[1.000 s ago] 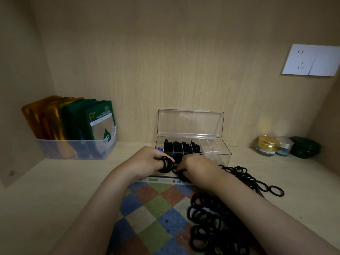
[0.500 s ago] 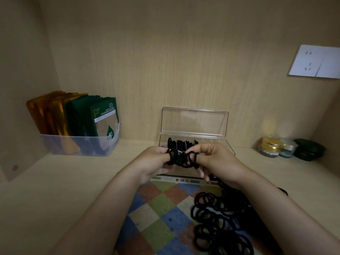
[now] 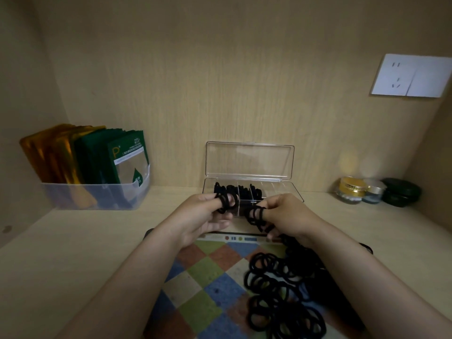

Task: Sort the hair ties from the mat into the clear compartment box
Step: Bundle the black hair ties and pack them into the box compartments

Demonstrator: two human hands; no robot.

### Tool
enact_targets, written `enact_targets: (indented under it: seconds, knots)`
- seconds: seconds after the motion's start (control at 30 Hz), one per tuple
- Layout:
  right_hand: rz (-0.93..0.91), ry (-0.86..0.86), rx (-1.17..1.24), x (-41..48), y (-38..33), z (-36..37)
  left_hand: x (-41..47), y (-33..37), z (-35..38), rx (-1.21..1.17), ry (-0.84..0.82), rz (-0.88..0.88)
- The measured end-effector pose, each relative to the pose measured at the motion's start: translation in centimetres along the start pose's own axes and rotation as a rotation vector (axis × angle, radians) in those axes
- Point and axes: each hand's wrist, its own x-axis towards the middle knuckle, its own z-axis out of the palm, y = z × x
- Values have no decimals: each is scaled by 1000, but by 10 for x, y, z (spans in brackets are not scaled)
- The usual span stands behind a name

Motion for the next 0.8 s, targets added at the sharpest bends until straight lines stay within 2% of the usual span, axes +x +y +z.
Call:
enact_targets:
  seconds: [0.13, 0.27, 0.5, 0.57, 0.7, 0.8]
  knots:
    - [-58, 94, -117, -2, -3, 1, -3, 2, 9, 54, -80, 93]
    - [-101, 97, -65, -3, -5, 10, -2, -10, 25, 330, -110, 226]
    - [149, -156, 467, -8, -9, 6, -4, -13, 32, 410, 14, 258]
    - [192, -217, 550, -9, -10, 2, -5, -11, 33, 425, 39, 262]
    - [206, -338, 540, -12, -14, -1, -3, -13, 28, 552, 93, 269]
    - [160, -336, 414, -15, -16, 2, -3, -13, 26, 707, 129, 279]
